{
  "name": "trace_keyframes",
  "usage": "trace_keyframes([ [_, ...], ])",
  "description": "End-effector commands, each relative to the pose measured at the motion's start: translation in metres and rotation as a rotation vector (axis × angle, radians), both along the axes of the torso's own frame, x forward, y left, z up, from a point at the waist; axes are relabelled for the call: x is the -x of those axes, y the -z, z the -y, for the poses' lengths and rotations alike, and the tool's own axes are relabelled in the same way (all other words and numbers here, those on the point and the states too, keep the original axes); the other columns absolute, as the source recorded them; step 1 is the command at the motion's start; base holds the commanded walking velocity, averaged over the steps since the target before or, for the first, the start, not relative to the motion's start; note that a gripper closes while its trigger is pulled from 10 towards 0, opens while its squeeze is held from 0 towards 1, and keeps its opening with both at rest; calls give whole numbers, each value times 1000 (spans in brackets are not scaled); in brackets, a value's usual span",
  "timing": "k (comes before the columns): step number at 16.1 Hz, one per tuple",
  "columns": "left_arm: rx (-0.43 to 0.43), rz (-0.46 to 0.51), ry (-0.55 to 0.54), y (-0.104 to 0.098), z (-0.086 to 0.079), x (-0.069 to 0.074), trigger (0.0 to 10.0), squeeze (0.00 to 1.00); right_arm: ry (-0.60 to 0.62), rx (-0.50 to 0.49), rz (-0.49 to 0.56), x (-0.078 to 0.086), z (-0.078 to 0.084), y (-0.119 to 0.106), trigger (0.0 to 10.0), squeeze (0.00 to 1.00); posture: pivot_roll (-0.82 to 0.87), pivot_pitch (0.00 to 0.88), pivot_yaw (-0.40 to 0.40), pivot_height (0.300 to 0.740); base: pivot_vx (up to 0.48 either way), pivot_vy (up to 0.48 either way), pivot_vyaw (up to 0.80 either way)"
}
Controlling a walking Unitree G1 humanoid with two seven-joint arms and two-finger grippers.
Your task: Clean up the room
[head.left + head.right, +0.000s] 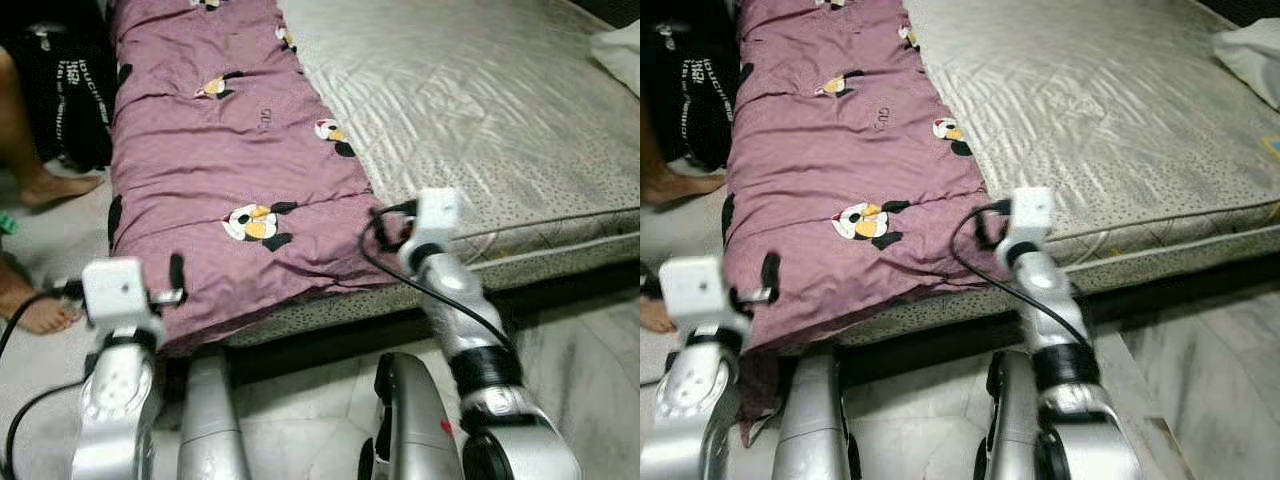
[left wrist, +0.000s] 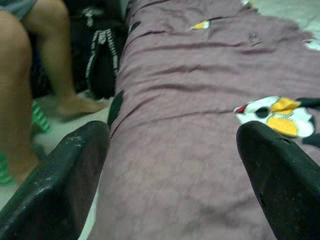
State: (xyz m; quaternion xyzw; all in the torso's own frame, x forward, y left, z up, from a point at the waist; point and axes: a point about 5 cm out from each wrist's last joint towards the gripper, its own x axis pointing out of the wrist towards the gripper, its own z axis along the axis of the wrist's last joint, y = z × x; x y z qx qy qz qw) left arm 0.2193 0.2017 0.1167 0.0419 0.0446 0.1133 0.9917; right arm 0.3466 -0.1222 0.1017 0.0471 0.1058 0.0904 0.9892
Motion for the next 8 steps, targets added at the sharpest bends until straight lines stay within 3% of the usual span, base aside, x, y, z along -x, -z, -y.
trace_keyframes([
  [1, -2, 9, -22, -6, -3, 2, 10000, 0, -38, -9, -18, -3, -9, 3, 10000, 0, 199, 14, -61, 512, 0, 0, 0],
  [8, 38, -4, 9, -12, 13, 16, 10000, 0, -117, -149, -136, -7, -62, 15, 10000, 0, 255, 71, -108, 512, 0, 0, 0],
])
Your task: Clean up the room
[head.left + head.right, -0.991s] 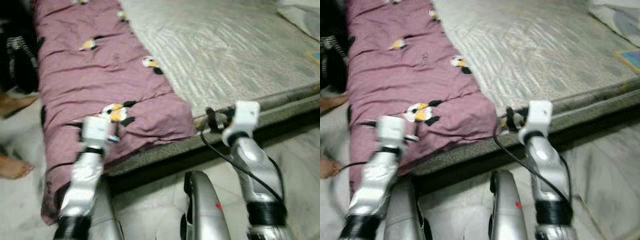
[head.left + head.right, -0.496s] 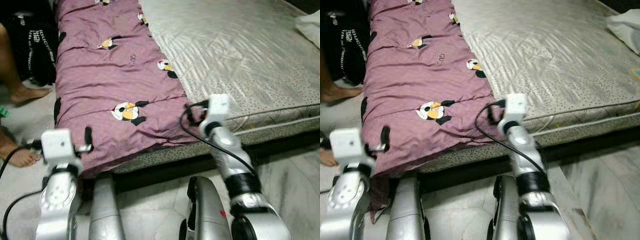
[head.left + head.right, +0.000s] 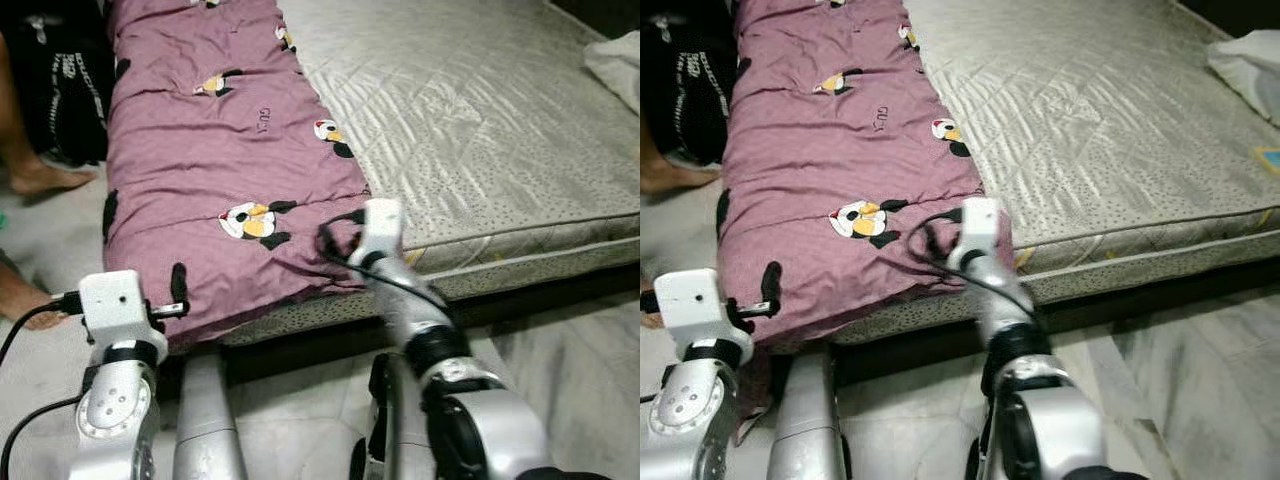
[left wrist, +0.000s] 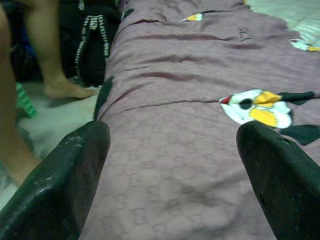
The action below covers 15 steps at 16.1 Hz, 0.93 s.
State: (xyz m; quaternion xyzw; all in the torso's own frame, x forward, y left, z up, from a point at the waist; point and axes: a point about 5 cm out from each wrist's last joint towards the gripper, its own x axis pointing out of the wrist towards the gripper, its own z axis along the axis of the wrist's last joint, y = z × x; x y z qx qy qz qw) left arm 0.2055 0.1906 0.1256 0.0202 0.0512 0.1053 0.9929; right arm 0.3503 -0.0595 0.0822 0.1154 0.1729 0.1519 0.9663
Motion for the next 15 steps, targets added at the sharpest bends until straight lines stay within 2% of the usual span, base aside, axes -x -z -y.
trace_keyframes([
  [1, -5, 4, -5, -4, 2, 4, 10000, 0, -12, -10, 6, -3, -4, -4, 10000, 0, 258, 73, -111, 512, 0, 0, 0],
  [3, 2, -11, -8, -4, 2, 8, 10000, 0, -63, -40, -94, 4, -27, 6, 10000, 0, 279, 87, -114, 512, 0, 0, 0],
  [5, 2, -13, -1, -5, 2, 8, 10000, 0, -56, -33, -149, 7, -30, 12, 10000, 0, 281, 85, -108, 512, 0, 0, 0],
  [6, 1, -16, 6, -5, 2, 6, 10000, 0, -12, -36, -190, 7, -26, 16, 10000, 0, 277, 81, -100, 512, 0, 0, 0],
  [8, -4, -18, 21, -6, 2, 1, 10000, 0, 84, -45, -227, 4, -11, 19, 10000, 0, 263, 70, -89, 512, 0, 0, 0],
  [9, -4, -20, 31, -5, 3, -4, 10000, 0, 179, -42, -228, -2, 8, 18, 10000, 0, 246, 54, -81, 512, 0, 0, 0],
  [10, -2, -20, 43, -4, 5, -9, 10000, 0, 271, -28, -206, -7, 30, 15, 10000, 0, 233, 41, -76, 512, 0, 0, 0],
  [12, 5, -13, 64, -3, 8, -15, 10000, 0, 362, -29, -153, -14, 55, 8, 10000, 0, 200, 15, -65, 512, 0, 0, 0],
  [15, 9, -13, 80, -1, 11, -22, 10000, 0, 433, -18, -51, -18, 80, -4, 10000, 0, 160, 0, -49, 512, 0, 0, 0],
])
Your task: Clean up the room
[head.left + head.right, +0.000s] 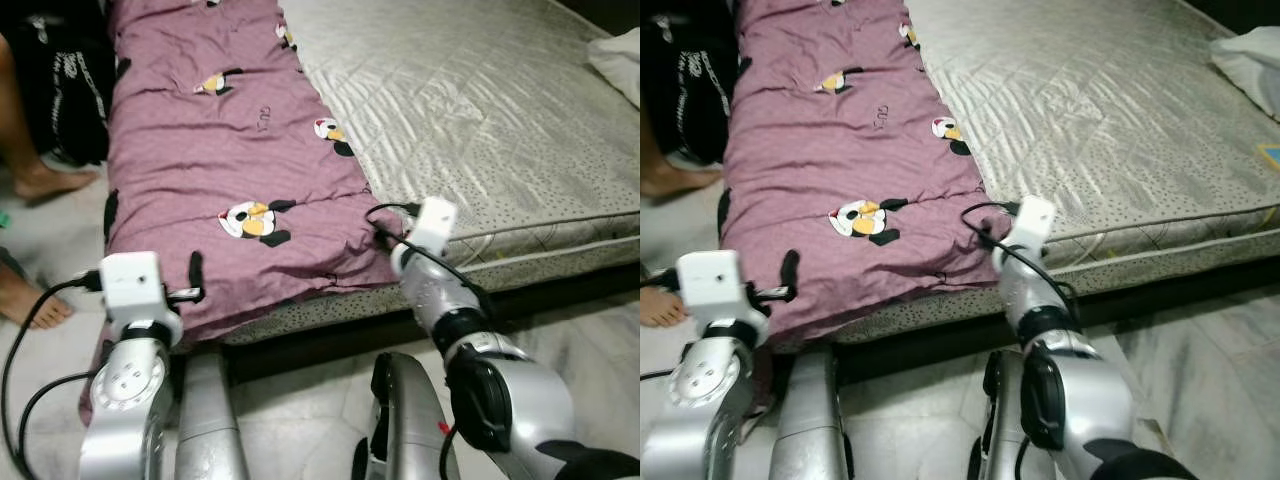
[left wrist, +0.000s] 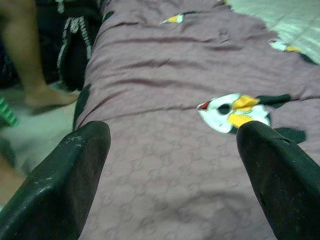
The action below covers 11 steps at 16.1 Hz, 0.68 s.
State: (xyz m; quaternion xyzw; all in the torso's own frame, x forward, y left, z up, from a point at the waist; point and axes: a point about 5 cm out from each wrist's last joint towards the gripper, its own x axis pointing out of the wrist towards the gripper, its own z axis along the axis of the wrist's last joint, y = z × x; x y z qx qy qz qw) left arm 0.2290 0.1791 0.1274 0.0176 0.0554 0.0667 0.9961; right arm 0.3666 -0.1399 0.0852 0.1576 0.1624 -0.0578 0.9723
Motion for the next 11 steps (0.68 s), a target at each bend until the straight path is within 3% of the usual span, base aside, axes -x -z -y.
trace_keyframes([
  [1, 0, -5, 12, 3, 1, -1, 10000, 0, 20, 31, 51, 0, 10, -6, 10000, 0, 145, 0, -42, 512, 0, 0, 0],
  [3, -2, 6, 23, 2, 2, -4, 10000, 0, 4, 52, 154, 13, 18, -13, 10000, 0, 114, 0, -28, 512, 0, 0, 0],
  [5, 0, 16, 30, 4, 1, -8, 10000, 0, -71, 118, 284, 39, 18, -22, 10000, 0, 77, 0, -7, 512, 0, 0, 0],
  [6, 5, 16, 68, 8, 6, -9, 10000, 0, -171, 192, 393, 80, 14, -28, 10000, 0, 33, 0, 13, 512, 0, 0, 0],
  [7, -1, 19, 83, 10, 7, -11, 10000, 0, -206, 224, 412, 97, 14, -29, 10000, 0, 16, 0, 22, 512, 0, 0, 0],
  [11, -37, 37, 99, 11, 6, -17, 10000, 0, -159, 204, 398, 118, 26, -30, 10000, 0, -32, 0, 49, 541, 0, 0, 0],
])
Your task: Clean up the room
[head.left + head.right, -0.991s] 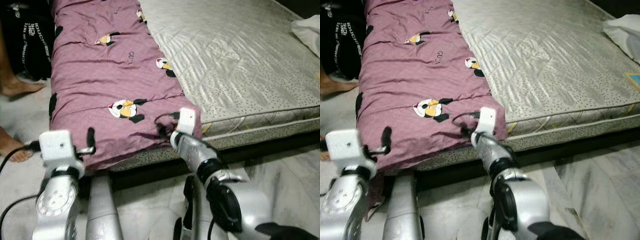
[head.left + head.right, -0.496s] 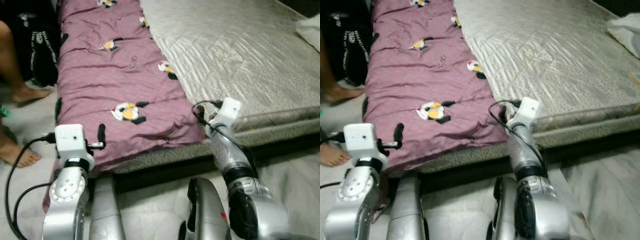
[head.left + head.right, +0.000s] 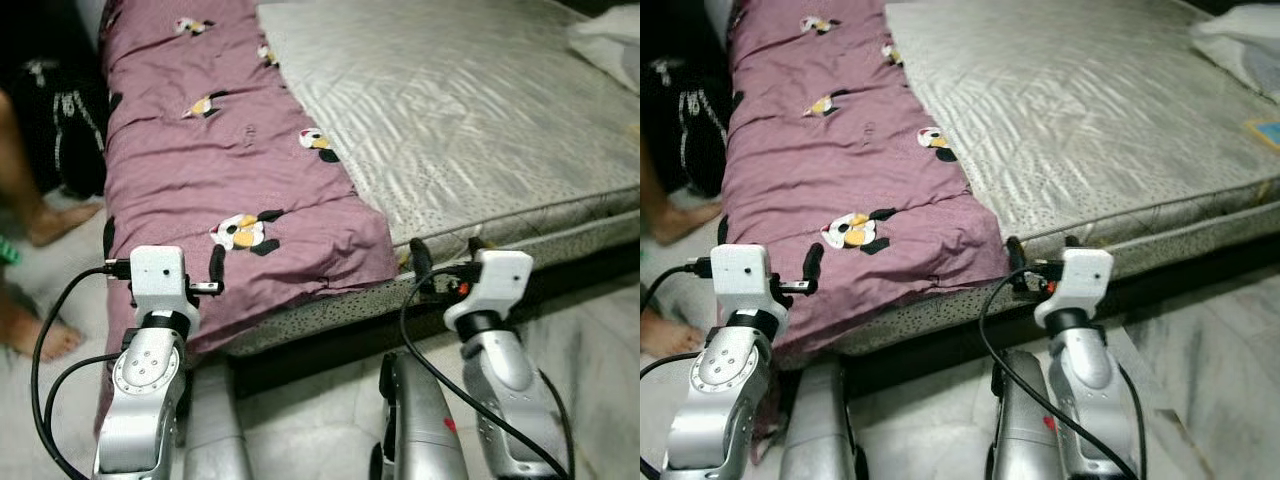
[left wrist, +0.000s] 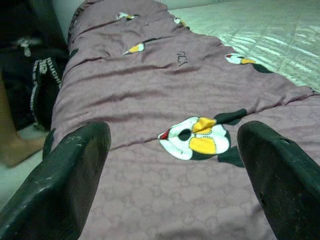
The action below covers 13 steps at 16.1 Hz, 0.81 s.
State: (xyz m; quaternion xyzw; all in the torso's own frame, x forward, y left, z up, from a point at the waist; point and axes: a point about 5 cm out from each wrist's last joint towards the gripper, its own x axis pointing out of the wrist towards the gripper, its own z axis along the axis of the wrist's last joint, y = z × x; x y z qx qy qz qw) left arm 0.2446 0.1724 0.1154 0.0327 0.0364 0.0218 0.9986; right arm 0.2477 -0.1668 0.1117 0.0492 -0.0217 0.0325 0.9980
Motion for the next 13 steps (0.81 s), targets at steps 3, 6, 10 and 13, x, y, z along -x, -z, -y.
trace_keyframes([
  [3, 5, -12, 9, 8, -1, 1, 10000, 0, 0, -40, 11, 1, -3, -15, 10000, 0, -37, 0, 51, 581, 0, 0, 0],
  [6, 21, -7, -1, 11, -2, -1, 10000, 0, -5, -71, 15, -7, -9, -20, 10000, 0, -34, 0, 54, 620, 0, 0, 0],
  [10, 14, 14, 7, 9, -1, -7, 10000, 0, -3, -78, 22, -14, -12, -25, 10000, 0, -38, 0, 57, 674, 0, 0, 0],
  [13, -13, 43, 25, 5, 5, -16, 10000, 0, 5, -74, 37, -24, -14, -29, 10000, 0, -23, 0, 47, 719, 0, 0, 0],
])
